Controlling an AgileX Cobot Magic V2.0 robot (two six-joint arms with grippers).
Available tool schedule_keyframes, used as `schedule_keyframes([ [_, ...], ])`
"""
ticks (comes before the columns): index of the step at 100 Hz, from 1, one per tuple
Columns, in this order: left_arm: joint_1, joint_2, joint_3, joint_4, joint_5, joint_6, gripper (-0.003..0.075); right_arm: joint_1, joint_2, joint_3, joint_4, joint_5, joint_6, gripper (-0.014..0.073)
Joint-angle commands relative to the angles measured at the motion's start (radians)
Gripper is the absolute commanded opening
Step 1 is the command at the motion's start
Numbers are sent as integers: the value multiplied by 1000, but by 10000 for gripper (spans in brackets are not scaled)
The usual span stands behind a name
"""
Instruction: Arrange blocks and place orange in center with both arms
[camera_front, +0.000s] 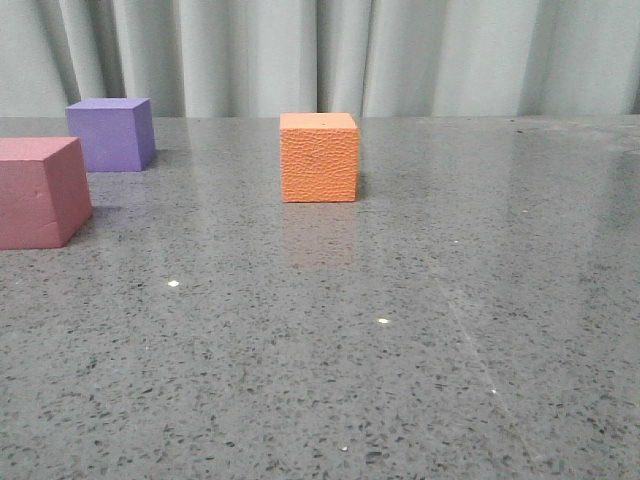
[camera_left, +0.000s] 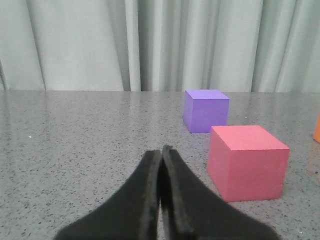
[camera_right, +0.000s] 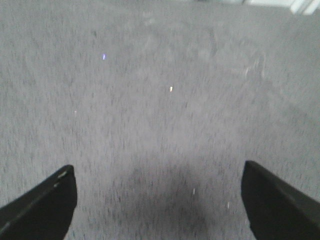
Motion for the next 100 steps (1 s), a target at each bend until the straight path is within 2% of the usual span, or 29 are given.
schedule_keyframes([
  [1, 3, -33, 56, -8, -78, -1, -10, -8, -82, 69, -13, -76, -9, 654],
  [22, 3, -33, 56, -8, -78, -1, -10, -8, -217, 290, 29, -85, -9, 654],
  [42, 3, -33, 56, -8, -78, -1, -10, -8, -297, 376, 31, -108, -9, 631],
  [52, 3, -33, 56, -8, -78, -1, -10, -8, -328, 376, 38, -108, -9, 512],
  [75, 3, -33, 56, -8, -78, -1, -10, -8, -348, 376, 44, -108, -9, 17],
  [76, 3, -33, 56, -8, -78, -1, -10, -8, -348, 376, 44, -108, -9, -24],
  [79, 3, -33, 56, -8, -78, -1, -10, -8, -348, 376, 45, -108, -9, -64],
  [100, 3, -33, 56, -8, -78, -1, -10, -8, -348, 376, 45, -108, -7, -67],
])
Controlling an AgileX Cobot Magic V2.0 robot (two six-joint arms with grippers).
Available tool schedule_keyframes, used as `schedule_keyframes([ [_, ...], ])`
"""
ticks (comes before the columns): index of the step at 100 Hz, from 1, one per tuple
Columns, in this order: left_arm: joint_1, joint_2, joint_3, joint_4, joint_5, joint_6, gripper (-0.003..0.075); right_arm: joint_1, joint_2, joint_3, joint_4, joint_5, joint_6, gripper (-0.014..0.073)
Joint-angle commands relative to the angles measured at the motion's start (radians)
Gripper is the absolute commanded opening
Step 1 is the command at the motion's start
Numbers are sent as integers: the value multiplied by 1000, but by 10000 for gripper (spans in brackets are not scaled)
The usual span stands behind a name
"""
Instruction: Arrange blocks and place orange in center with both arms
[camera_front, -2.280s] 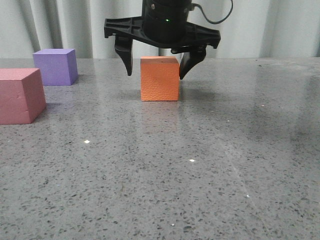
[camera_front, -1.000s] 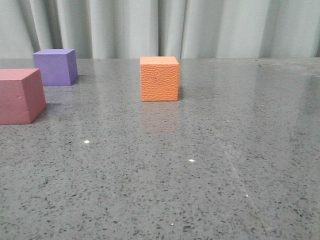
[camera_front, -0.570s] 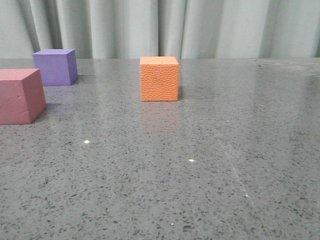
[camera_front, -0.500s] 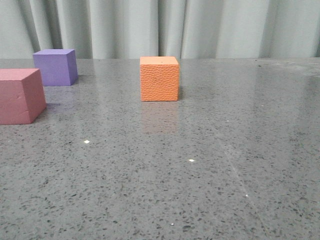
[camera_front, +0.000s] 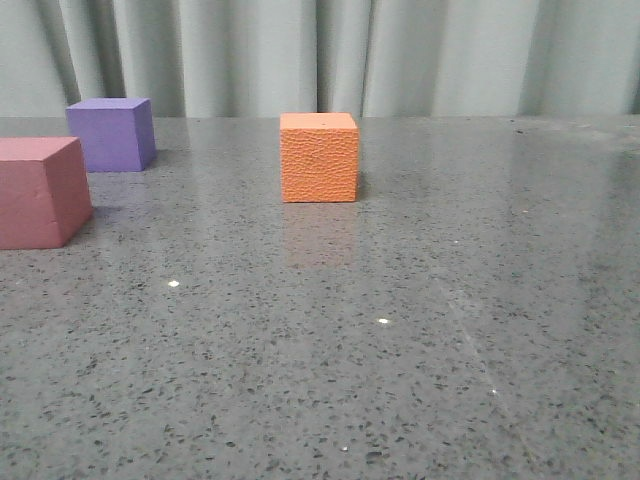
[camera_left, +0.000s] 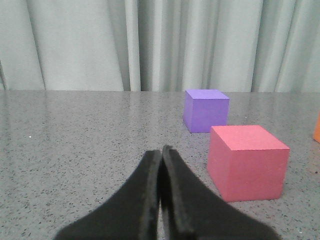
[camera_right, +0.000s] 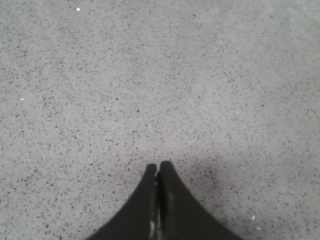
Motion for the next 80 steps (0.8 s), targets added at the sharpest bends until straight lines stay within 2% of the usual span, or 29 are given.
schedule_keyframes([
  [1, 3, -33, 56, -8, -78, -1, -10, -7, -8, -25, -31, -52, -5, -67],
  [36, 3, -33, 56, -8, -78, -1, -10, -7, -8, -25, -37, -68, -5, -67],
  [45, 3, -33, 56, -8, -78, -1, -10, -7, -17, -2, -51, -149, -5, -67],
  [58, 3, -33, 56, -8, -78, -1, -10, -8, -113, 103, -42, -340, -5, -67],
  [70, 3, -33, 56, -8, -78, -1, -10, -38, -242, 235, 27, -406, -6, -67],
  [80, 3, -33, 56, -8, -78, -1, -10, -96, -355, 333, 155, -405, -45, -67],
])
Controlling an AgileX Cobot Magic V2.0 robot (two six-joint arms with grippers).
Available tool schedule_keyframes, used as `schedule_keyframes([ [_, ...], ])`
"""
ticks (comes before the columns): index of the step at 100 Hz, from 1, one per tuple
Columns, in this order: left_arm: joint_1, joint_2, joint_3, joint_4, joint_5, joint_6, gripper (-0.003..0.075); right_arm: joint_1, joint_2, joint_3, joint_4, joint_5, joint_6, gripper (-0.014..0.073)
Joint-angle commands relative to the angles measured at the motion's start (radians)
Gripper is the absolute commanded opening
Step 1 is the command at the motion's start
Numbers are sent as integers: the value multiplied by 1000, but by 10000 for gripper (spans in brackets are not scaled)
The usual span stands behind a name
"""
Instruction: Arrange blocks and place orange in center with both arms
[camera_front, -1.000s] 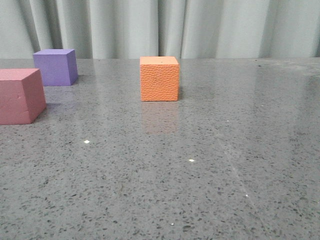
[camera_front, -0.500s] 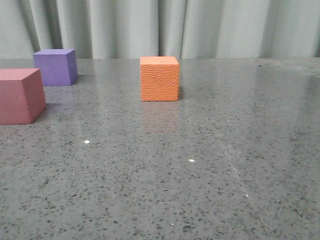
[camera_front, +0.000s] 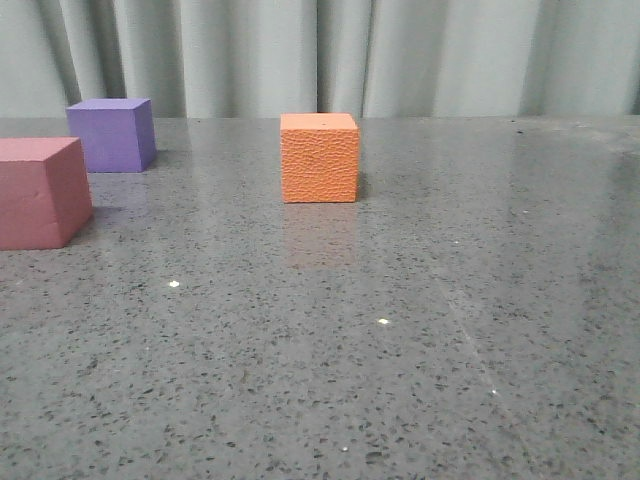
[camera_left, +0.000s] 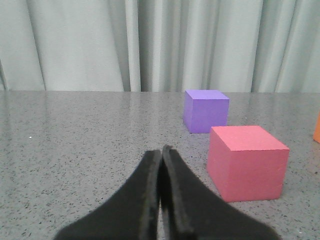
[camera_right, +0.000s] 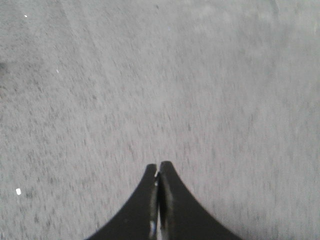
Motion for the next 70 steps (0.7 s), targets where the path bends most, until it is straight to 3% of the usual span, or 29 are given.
schedule_keyframes([
  [1, 3, -33, 56, -8, -78, -1, -10, -52, -88, 45, 79, -73, -44, -67],
  [15, 3, -33, 56, -8, -78, -1, -10, -140, -242, 159, 286, -161, -272, -67],
  [28, 3, -33, 56, -8, -78, -1, -10, -193, -344, 239, 400, -283, -426, -67],
  [53, 3, -33, 56, -8, -78, -1, -10, -204, -483, 380, 419, -389, -433, -67],
  [70, 3, -33, 56, -8, -78, -1, -10, -204, -489, 377, 419, -377, -433, -67],
])
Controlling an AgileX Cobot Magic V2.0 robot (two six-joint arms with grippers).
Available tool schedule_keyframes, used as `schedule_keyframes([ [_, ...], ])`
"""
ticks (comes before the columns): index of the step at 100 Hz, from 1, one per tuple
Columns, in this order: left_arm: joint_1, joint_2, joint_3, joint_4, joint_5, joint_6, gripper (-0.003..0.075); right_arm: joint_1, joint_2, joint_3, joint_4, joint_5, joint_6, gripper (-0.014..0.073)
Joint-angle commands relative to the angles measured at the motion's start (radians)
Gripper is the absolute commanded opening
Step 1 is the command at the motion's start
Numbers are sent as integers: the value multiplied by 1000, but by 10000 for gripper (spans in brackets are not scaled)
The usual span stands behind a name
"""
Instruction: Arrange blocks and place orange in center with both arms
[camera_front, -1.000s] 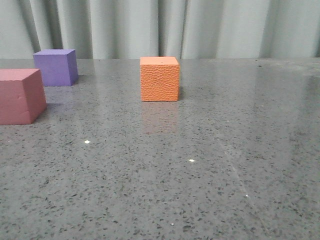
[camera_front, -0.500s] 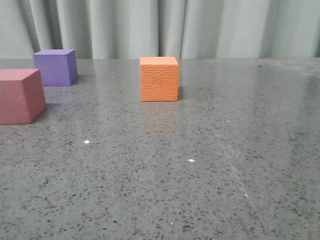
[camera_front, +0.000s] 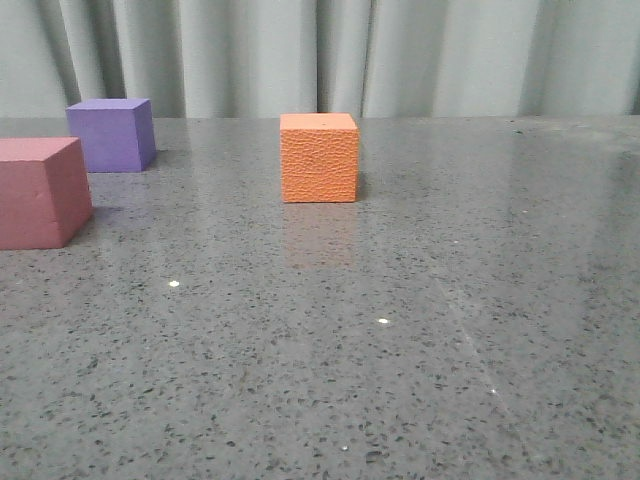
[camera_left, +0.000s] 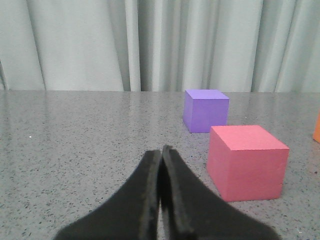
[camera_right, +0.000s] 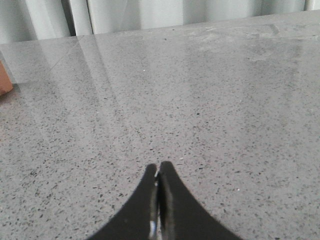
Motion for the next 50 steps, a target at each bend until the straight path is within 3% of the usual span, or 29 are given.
schedule_keyframes([
  [1, 3, -33, 56, -8, -78, -1, -10, -5, -26, -14, -3, -103, -11, -67],
  [50, 3, -33, 56, -8, -78, -1, -10, -5, -26, -14, -3, -117, -11, -67],
])
